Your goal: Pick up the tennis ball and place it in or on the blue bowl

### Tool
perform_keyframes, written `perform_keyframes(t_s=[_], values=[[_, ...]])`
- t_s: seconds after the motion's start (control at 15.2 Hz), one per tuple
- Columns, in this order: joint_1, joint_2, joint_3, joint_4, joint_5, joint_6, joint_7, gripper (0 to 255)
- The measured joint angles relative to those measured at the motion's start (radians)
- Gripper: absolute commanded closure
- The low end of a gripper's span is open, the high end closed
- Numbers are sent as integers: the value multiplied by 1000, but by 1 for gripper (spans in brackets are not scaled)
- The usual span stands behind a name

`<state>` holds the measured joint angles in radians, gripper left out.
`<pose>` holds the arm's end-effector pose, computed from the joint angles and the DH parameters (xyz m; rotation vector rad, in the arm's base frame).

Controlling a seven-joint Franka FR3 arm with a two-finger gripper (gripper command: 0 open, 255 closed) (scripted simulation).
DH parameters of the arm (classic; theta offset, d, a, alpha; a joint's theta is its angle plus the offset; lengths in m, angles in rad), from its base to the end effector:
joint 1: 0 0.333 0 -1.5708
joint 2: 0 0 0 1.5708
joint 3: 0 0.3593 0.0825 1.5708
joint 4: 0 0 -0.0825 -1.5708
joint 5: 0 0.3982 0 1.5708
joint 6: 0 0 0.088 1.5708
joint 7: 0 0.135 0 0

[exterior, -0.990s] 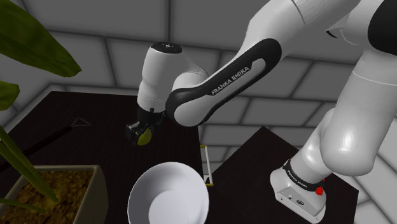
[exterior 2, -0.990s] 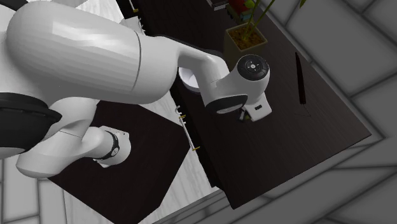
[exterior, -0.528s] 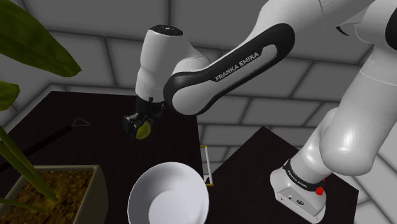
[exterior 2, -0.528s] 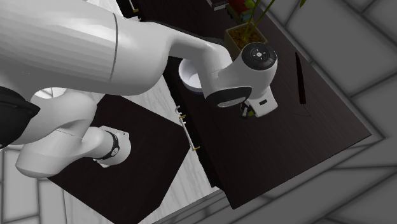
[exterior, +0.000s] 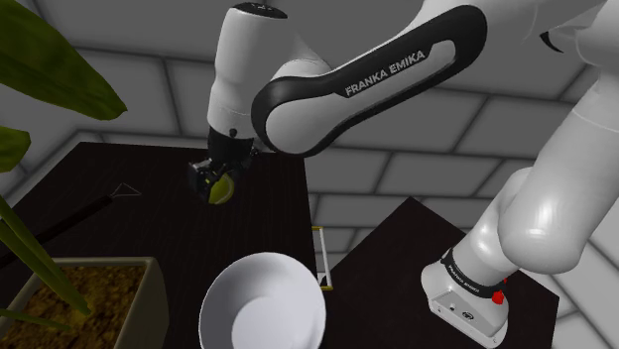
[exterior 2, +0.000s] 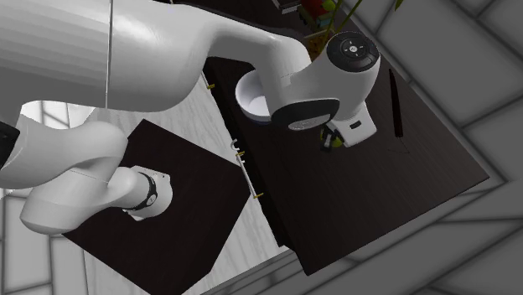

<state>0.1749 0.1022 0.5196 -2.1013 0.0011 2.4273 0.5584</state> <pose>0.4670 0.3822 0.4090 -2.9457 -0.1874 -0.2406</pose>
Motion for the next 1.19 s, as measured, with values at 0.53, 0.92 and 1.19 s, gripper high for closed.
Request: perform_keyframes(t_s=[0.53,0.92,1.19], values=[[-7,-53,3,55,36,-102,-21,255],[-10,-84,2,107,53,-180,-29,255],[-3,-129,9,86,76,-198,-24,255]])
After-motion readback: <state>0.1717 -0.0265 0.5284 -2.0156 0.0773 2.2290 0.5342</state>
